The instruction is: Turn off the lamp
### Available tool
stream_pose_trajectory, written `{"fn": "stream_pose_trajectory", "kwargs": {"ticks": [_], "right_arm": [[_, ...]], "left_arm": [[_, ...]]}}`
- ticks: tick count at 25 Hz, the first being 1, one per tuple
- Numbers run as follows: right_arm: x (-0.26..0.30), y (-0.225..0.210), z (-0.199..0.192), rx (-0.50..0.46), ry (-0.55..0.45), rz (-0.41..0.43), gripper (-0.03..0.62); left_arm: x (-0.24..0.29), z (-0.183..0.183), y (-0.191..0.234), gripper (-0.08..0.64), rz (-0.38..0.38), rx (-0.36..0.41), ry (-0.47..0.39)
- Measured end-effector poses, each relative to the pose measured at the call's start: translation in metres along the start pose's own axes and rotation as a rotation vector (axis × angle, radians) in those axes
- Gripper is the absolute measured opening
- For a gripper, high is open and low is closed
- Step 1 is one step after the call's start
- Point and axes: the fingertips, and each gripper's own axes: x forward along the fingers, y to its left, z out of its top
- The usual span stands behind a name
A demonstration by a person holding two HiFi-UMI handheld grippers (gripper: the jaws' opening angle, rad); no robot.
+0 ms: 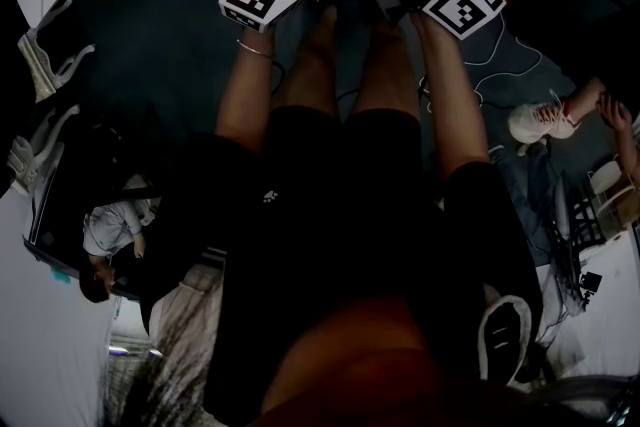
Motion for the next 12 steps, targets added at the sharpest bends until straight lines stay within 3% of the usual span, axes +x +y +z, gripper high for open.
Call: {"fn": "stream_pose_trajectory", "kwargs": {"ticks": [12], "right_arm": [[0.0008, -0.0032, 0.0027, -0.023, -0.013, -0.014, 0.077]], "left_arm": [[0.0024, -0.0011, -0.0097, 0.017, -0.009, 0.006, 0.013]]}}
